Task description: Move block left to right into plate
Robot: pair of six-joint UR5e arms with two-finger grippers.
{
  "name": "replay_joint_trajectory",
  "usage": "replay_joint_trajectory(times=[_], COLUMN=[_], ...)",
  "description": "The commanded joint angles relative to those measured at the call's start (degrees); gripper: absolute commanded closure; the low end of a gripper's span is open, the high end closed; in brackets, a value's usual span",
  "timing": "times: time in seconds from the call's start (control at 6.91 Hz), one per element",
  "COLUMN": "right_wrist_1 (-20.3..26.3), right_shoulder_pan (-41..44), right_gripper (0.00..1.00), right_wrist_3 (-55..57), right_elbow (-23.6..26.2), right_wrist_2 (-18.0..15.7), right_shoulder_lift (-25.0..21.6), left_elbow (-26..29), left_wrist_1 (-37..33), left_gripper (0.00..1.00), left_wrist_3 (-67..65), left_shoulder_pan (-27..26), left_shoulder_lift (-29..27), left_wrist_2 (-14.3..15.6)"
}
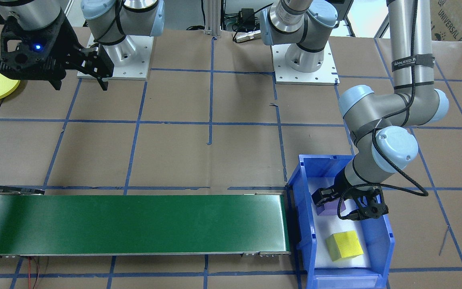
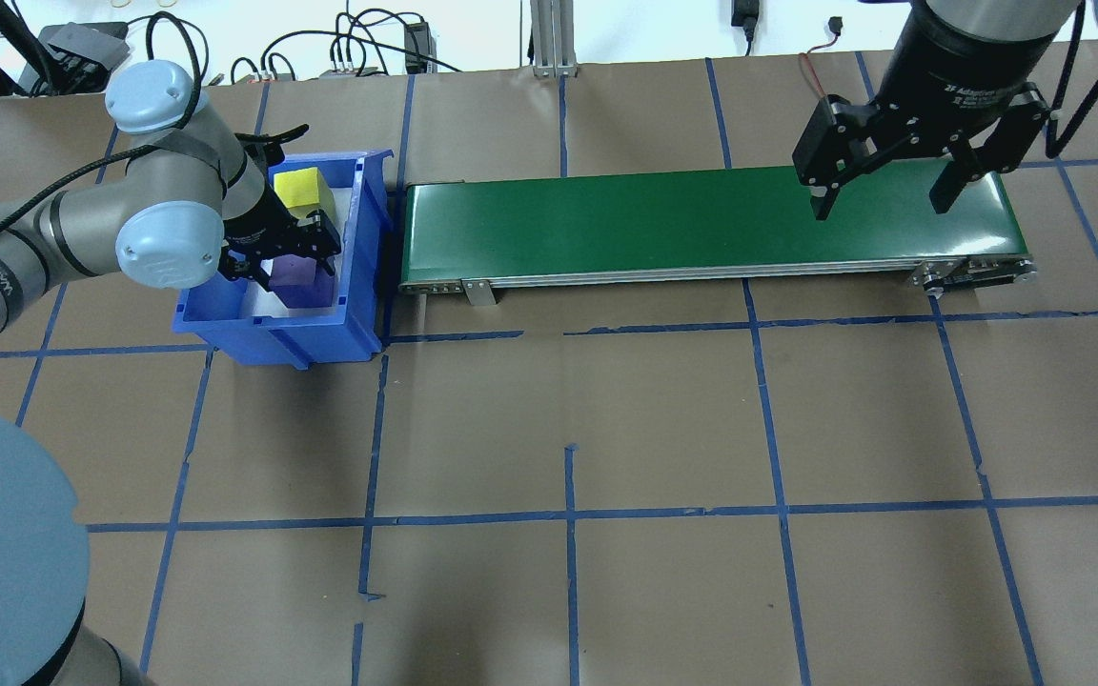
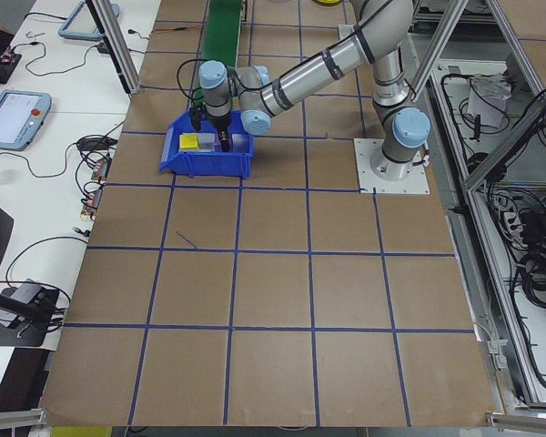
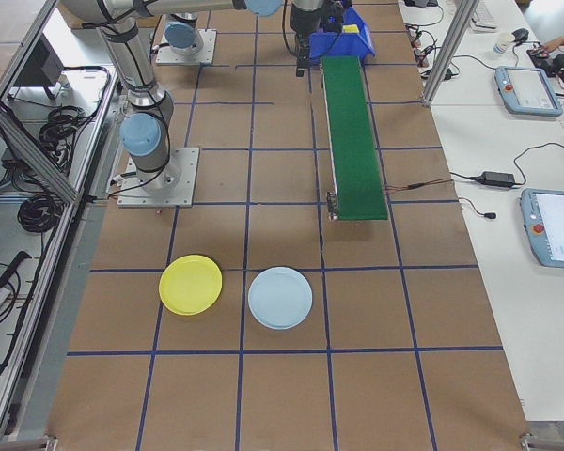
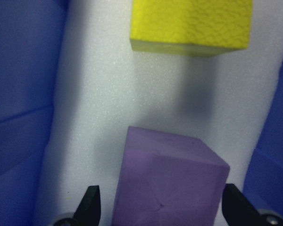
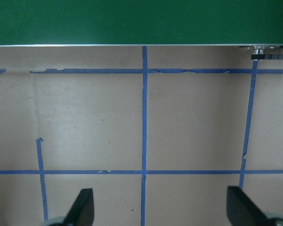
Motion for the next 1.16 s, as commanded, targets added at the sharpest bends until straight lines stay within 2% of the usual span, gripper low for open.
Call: replay_joint_trajectory(times=[0.0,0.29,0.43,0.58,0.72,0.87,1.01], right_wrist_1=[-0.67,-0.67,-0.76,-1.54,-1.64,-1.64,-1.64], right_shoulder_pan=[-0.5,-0.24,-0.32,-0.32,-0.41,-0.41,-0.41], right_gripper=[0.0,0.0,0.0,0.0,0.0,0.0,0.0], right_wrist_3=[0.2,0.29,0.2,0.29,0.29,0.29,0.29], right_elbow=[-0.43,-0.09,0.18,0.27,0.27,0.35,0.35], right_wrist_2=[0.0,0.44,1.66,1.67,1.67,1.67,1.67], right_shoulder_lift=[0.66,0.57,0.66,0.66,0.66,0.66,0.66], left_elbow=[2.04,5.99,7.84,9.16,9.87,9.88,9.44], left_wrist_1=[0.2,-1.99,-2.08,-1.65,-1.3,0.18,4.46], left_gripper=[0.47,0.47,0.47,0.47,0.47,0.47,0.47], left_wrist_3=[0.44,0.88,-0.34,-5.48,-15.11,-16.94,-17.13], left_shoulder_pan=[-0.07,-2.34,-6.62,-13.19,-17.61,-18.09,-18.18], left_shoulder_lift=[2.51,8.65,11.03,12.1,11.24,8.01,3.98], left_wrist_2=[-0.17,-0.34,-0.34,0.09,-0.16,-0.51,-0.43])
